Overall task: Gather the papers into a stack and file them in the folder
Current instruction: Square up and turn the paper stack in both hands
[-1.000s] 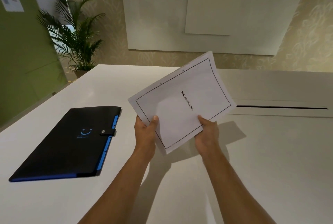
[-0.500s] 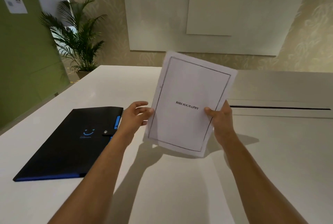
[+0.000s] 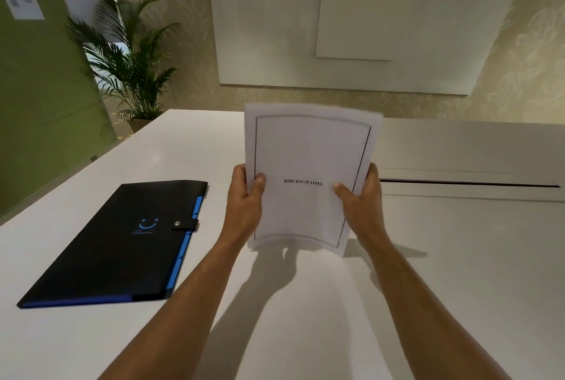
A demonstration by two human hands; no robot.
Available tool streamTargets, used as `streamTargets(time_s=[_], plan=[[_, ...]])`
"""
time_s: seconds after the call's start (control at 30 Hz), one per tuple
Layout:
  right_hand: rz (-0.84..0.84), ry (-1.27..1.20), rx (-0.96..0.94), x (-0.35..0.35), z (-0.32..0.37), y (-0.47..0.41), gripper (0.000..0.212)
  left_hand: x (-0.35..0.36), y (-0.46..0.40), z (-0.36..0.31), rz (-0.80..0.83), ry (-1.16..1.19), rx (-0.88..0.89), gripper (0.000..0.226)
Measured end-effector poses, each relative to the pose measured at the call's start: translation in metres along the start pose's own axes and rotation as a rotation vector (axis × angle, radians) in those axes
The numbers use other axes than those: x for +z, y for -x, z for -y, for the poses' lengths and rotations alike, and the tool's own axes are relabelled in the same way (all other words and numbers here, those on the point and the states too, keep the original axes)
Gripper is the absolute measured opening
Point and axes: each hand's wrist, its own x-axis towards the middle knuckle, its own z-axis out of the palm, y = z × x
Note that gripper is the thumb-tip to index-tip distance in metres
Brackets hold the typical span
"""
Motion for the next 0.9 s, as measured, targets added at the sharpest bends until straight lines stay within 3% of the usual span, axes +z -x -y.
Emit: streamTargets(time_s=[0.3,0.47,0.7,0.9], plan=[[-0.038,0.040,0.083,0.010,-0.027,0.016,0.031,0.009,0.016,0.029,-0.027,-0.033,-0.076,0.013],[-0.011,0.096,0.130,0.006,-0.027,0.008,0.027,0.005,0.008,0.031,-0.023,-0.191,-0.073,0.009],[0.127,0.100,0.483,0.008,-0.048,0.001,0.039,-0.003,-0.004,0.052,0.064,-0.445,-0.328,0.018],[0.164,0.316,0.503,0.016,-0.058,0.012,0.061,-0.003,0.010,0.072,0.054,-0.544,-0.361,0.016]])
